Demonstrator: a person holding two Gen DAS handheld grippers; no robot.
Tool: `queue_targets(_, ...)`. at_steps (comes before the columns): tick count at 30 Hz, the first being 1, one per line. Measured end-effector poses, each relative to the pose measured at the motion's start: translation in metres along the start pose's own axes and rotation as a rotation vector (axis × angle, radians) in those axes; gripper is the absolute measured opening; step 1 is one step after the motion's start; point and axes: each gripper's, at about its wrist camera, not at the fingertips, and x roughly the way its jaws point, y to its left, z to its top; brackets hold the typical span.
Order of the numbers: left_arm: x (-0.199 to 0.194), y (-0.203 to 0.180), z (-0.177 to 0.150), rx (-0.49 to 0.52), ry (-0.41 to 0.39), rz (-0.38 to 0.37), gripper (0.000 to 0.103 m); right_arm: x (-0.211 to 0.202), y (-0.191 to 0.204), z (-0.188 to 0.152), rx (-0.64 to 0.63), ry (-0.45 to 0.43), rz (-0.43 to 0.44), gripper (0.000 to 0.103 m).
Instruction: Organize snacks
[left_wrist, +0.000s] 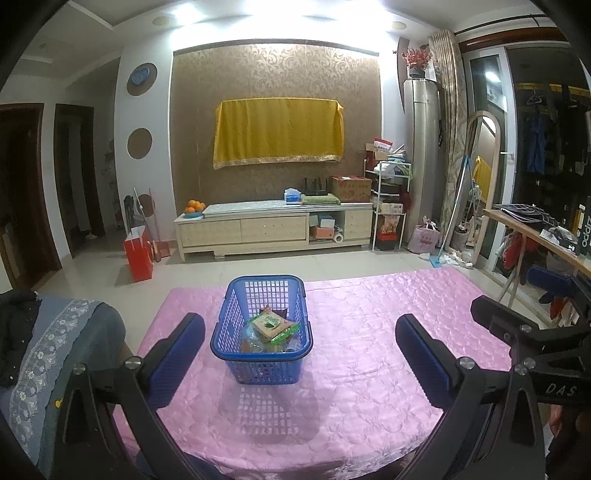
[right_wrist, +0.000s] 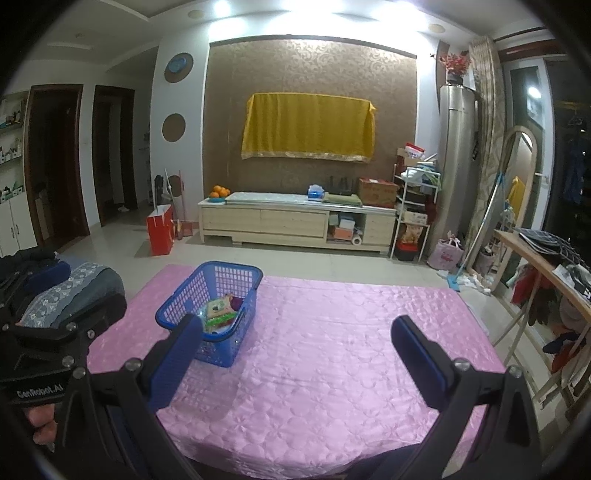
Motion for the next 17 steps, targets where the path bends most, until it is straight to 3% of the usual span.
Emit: queue_targets(17,-0.001,-0.007,0.003,0.024,0.020,-0.014,0.102,-0.002,-0.011,-0.001,0.016,0.005,-0.010,0.103)
